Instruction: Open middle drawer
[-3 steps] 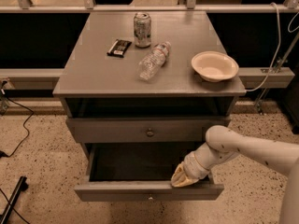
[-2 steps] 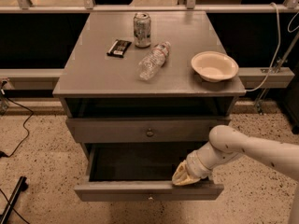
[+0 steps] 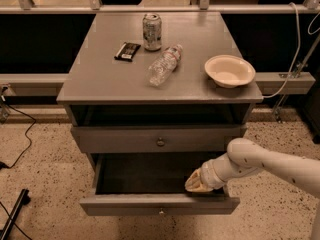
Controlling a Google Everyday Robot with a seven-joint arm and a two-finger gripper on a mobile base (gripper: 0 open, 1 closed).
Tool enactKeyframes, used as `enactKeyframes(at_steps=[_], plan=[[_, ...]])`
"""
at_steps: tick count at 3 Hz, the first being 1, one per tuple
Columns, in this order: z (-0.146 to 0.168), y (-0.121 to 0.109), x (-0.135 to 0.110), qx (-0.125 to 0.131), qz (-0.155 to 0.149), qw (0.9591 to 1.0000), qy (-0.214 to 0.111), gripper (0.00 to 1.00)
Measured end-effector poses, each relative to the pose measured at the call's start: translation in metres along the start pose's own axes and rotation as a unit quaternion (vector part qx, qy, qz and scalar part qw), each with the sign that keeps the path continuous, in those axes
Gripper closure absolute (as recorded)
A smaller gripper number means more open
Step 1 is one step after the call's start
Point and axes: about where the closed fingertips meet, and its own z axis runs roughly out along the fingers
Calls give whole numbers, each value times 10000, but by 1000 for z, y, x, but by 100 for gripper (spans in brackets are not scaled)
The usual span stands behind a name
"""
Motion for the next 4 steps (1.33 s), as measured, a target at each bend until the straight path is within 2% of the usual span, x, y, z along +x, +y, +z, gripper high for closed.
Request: enactKeyframes(at_steps=[1, 2, 3, 4], plan=[[17, -11, 17, 172, 12, 9998, -19, 100], [33, -13, 30, 200, -16, 9998, 11, 100], [42, -7, 38, 154, -69, 9999, 18, 100], [43, 7, 32, -99, -273, 9996, -43, 100]])
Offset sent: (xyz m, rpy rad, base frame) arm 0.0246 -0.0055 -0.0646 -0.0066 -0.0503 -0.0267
